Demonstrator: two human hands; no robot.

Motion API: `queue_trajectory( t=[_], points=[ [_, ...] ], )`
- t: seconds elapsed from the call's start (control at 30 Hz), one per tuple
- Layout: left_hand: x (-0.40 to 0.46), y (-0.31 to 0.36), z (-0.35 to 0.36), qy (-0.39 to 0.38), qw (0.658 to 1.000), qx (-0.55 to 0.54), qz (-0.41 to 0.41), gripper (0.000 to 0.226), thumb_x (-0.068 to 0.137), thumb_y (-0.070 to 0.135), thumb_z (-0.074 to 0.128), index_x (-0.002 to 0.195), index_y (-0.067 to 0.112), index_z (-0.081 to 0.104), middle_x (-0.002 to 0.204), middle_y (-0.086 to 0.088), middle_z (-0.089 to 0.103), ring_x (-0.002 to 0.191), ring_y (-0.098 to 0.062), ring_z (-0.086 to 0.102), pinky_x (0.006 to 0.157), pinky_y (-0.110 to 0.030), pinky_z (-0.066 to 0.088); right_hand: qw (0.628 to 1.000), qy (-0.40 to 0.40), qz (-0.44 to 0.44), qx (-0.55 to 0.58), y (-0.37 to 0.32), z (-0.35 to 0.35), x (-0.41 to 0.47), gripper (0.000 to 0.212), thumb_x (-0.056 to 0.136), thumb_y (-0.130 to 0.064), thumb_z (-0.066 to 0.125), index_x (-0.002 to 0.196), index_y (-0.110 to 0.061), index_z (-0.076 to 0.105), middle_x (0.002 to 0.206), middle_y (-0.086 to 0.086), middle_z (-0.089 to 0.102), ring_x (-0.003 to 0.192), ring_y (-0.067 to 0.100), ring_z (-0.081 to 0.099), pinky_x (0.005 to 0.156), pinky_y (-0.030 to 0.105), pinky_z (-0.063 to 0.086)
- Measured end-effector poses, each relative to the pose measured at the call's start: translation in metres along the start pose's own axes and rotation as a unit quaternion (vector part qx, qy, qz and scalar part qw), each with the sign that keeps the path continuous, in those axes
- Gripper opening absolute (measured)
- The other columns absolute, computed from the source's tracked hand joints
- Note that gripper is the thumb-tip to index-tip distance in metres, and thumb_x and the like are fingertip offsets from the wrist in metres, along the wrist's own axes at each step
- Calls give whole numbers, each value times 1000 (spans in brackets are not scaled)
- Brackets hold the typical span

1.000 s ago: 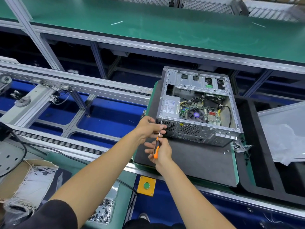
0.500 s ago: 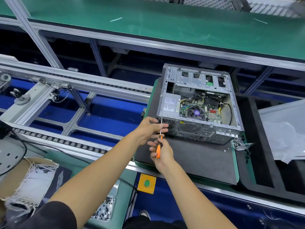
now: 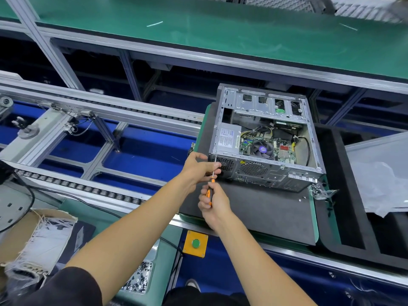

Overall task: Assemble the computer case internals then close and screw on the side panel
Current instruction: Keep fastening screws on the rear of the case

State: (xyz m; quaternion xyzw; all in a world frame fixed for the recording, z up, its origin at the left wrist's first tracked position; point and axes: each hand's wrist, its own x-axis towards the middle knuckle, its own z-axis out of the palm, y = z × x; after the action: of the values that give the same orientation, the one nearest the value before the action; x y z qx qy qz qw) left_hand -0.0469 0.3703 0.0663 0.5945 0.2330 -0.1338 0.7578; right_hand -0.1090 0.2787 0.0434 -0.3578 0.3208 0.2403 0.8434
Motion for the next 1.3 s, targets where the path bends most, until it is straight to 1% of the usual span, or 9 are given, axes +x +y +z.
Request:
queue_trajectory(
  t=[0.2, 0.33, 0.53, 0.6, 0.7, 0.83, 0.93, 1.13, 1.3],
  points=[
    [-5, -6, -16, -235, 965, 105, -49, 31, 109, 28, 44, 131, 9, 55, 123, -3, 73, 112, -15, 67, 94, -31, 51, 995, 63, -15, -71, -5, 4, -1, 13, 99, -16, 52, 88, -10, 55, 57, 2, 53, 39, 9, 37, 32, 19, 20],
    [-5, -10, -14, -184, 979, 63, -59, 24, 107, 13, 48, 125, 5, 62, 113, -11, 76, 98, -22, 75, 76, -25, 59, 967, 115, -121, -194, 3, 7, -5, 13, 98, -23, 58, 97, -11, 52, 67, 2, 61, 44, 13, 50, 38, 25, 36],
    [-5, -16, -4, -152, 986, 56, -43, 24, 106, 8, 47, 124, 3, 62, 109, -14, 76, 100, -25, 75, 79, -25, 59, 773, 266, -246, -520, 32, -15, -14, 21, 91, -38, 55, 85, -21, 44, 71, -8, 61, 65, 13, 54, 58, 32, 34],
    [-9, -16, -5, -160, 985, 59, -36, 25, 108, 13, 46, 126, 7, 62, 114, -10, 76, 105, -23, 73, 85, -27, 57, 808, 226, -253, -481, 31, -14, -11, 15, 94, -28, 52, 82, -20, 51, 68, -13, 61, 62, 12, 51, 56, 31, 33],
    [-14, -18, -13, -214, 975, 51, -39, 34, 111, 25, 36, 134, 13, 58, 125, -6, 72, 117, -22, 68, 95, -34, 52, 977, 64, -100, -175, 23, -9, -10, 23, 98, -17, 48, 75, -15, 49, 49, -7, 39, 41, 13, 29, 41, 26, 20],
    [-19, -22, -19, -275, 960, 20, -56, 40, 112, 27, 31, 140, 11, 54, 131, -14, 68, 125, -27, 63, 95, -31, 54, 998, -29, -4, -48, 20, -9, -9, 35, 100, -27, 45, 66, -17, 49, 46, -2, 22, 34, 13, 16, 34, 24, 15],
    [-19, -17, -17, -241, 968, 45, -53, 36, 111, 28, 36, 135, 12, 58, 123, -14, 72, 118, -22, 68, 71, -21, 56, 992, 5, -28, -123, 22, -4, -11, 22, 96, -22, 48, 76, -13, 50, 50, -1, 29, 37, 12, 19, 37, 23, 16],
    [-17, -20, -16, -200, 977, 56, -46, 33, 111, 24, 38, 134, 12, 58, 117, -14, 74, 114, -24, 70, 100, -44, 53, 906, 110, -195, -360, 28, -11, -14, 22, 96, -28, 51, 91, -7, 52, 70, 1, 57, 64, 21, 50, 60, 34, 37],
    [-23, -29, -9, -188, 982, 29, -10, 34, 111, 27, 39, 138, 12, 54, 122, -17, 72, 123, -37, 62, 111, -48, 43, 766, 254, -292, -514, 17, -10, -17, 37, 83, -57, 37, 97, -24, 39, 93, -4, 53, 83, 27, 53, 72, 41, 39]
  ],
)
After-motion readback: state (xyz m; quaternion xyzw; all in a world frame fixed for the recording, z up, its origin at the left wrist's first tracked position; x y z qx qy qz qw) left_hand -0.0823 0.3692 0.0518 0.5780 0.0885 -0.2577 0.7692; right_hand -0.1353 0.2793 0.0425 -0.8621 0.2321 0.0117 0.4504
